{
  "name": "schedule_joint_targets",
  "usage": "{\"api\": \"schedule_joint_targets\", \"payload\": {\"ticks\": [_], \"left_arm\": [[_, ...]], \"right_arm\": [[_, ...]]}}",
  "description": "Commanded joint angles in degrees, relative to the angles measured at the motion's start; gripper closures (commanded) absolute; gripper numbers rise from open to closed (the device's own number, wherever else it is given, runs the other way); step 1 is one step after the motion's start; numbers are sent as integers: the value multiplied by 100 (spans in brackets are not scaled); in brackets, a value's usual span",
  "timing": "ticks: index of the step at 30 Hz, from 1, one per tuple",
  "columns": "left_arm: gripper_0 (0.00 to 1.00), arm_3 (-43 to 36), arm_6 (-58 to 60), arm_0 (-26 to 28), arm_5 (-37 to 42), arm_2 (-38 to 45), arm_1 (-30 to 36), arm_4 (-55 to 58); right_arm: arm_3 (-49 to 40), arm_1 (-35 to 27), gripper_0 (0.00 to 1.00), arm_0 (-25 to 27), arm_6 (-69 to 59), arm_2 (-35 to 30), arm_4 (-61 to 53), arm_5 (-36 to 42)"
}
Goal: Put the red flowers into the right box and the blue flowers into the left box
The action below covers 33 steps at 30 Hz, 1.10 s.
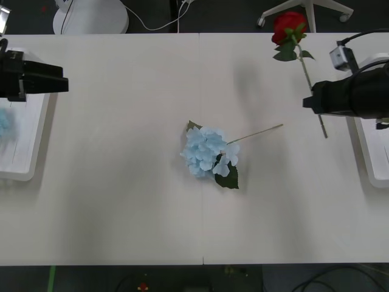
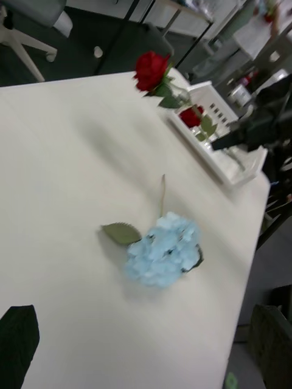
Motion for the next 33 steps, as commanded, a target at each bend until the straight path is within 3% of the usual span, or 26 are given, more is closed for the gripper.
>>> {"api": "schedule_joint_targets", "payload": {"ticks": [1, 12, 24, 33], "left_arm": [[0, -204, -1409, 118, 524, 350, 580, -415], [0, -213, -2631, 399, 823, 156, 1160, -186], [0, -1074, -2473, 329, 832, -54, 1186, -424], [0, -1698, -2525, 320, 946, -98, 1177, -1171]], "right_arm": [[135, -634, 100, -225, 50, -514, 647, 370], [751, -1373, 100, -225, 727, -856, 2905, 1153], [2377, -1346, 100, -225, 912, -478, 4241, 116], [2957, -1179, 100, -225, 841, 409, 4769, -289]]}}
